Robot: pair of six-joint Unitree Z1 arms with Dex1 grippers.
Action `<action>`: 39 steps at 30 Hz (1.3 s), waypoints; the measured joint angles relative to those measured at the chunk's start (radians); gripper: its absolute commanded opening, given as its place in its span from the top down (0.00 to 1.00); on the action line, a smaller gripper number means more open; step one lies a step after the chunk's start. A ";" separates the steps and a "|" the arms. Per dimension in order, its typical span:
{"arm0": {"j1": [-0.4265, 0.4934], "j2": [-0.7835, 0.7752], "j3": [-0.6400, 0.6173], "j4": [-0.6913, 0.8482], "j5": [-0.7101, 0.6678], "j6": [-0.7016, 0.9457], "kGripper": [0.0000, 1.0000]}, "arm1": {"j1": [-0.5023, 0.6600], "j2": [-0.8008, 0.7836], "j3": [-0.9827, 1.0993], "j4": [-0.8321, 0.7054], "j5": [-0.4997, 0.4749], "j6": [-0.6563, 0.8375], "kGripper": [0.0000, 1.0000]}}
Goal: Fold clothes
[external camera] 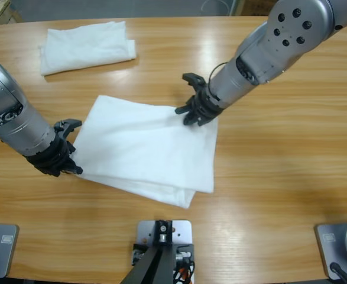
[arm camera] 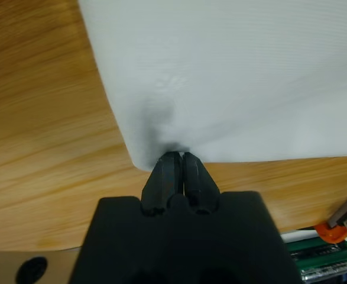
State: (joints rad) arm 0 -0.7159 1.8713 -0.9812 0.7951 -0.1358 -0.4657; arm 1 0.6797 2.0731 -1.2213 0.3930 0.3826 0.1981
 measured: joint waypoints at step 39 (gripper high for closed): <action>0.446 -0.337 -0.002 -0.045 -0.358 0.094 0.66 | 0.075 -0.611 0.158 0.348 -0.148 0.197 1.00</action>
State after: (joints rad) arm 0 -0.2697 1.5345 -0.9828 0.7497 -0.4937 -0.3714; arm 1 0.7544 1.4624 -1.0633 0.7412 0.2344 0.3948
